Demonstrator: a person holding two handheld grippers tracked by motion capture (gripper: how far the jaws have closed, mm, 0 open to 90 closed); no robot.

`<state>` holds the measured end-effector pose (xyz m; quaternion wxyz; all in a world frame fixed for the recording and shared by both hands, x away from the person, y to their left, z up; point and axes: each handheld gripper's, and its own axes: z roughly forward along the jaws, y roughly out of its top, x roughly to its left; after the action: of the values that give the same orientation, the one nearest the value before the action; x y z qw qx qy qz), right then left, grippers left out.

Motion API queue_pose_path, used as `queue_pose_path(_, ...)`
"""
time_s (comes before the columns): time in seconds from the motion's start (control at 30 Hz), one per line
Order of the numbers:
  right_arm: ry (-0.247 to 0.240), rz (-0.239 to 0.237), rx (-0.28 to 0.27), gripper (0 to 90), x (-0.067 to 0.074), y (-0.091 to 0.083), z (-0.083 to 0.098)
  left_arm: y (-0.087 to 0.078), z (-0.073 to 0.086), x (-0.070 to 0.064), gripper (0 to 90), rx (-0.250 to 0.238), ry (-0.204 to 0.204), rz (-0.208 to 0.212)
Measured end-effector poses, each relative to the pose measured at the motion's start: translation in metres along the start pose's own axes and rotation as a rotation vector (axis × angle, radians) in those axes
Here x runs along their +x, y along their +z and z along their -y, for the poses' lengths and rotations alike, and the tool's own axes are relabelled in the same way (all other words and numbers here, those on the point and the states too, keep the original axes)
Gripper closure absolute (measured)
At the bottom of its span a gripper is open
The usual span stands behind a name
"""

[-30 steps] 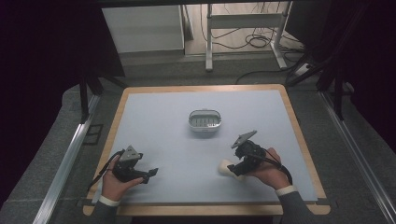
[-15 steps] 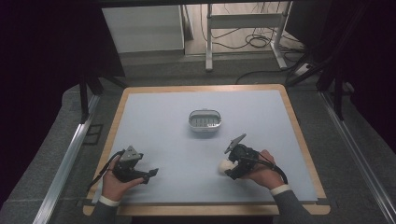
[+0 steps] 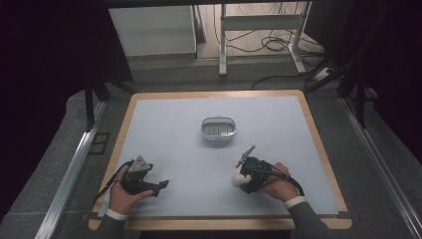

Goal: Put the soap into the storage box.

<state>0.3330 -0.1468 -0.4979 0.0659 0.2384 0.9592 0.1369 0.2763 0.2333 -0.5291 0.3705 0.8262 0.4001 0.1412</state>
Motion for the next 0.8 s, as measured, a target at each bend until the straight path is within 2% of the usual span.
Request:
queue_pose_path(0.1,-0.003,-0.002,0.015,47.9,0.000,0.000,-0.001,0.000,0.000,0.000,11.5,0.001,0.000,0.000)
queue_pose_path(0.27,-0.015,0.004,0.040,49.2,0.002,-0.001,-0.005,-0.001,0.000,0.000,11.5,-0.003,-0.003,-0.002)
queue_pose_path(0.4,-0.014,-0.008,0.027,49.3,0.001,-0.005,-0.007,-0.001,0.000,0.000,11.5,-0.002,-0.002,-0.001)
queue_pose_path(0.8,-0.006,0.022,-0.021,49.3,-0.006,-0.027,-0.010,0.000,0.000,0.000,11.5,0.001,0.000,-0.001)
